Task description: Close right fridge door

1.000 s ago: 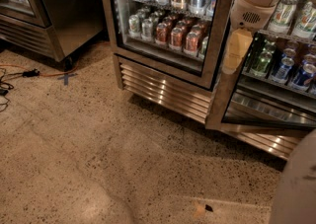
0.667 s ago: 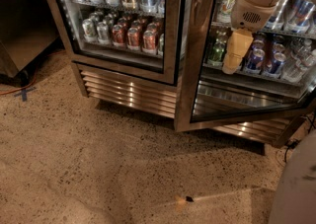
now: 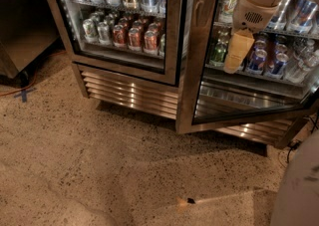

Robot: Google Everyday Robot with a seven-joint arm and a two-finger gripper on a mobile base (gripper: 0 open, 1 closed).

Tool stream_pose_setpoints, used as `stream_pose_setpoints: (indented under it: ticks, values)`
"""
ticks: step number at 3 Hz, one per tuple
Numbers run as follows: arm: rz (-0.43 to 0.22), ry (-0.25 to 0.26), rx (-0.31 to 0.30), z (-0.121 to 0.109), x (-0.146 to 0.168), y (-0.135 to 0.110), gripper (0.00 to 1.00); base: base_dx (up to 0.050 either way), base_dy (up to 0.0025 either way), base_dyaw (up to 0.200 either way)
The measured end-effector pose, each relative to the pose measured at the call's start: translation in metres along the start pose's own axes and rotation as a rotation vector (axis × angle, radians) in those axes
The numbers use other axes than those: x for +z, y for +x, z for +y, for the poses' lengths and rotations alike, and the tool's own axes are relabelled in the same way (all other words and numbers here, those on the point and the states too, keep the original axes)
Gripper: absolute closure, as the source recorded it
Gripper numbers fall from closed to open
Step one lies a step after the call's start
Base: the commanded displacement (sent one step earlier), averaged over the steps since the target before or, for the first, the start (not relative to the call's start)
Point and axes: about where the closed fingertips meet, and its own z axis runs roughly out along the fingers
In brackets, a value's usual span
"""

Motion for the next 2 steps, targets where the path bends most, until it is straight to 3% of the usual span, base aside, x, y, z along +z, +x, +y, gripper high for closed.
stream_pose_setpoints:
  ticks: [2]
  values:
    - [0.0, 0.0, 0.0, 0.0, 0.0, 0.0, 0.64, 0.0, 0.0, 0.0]
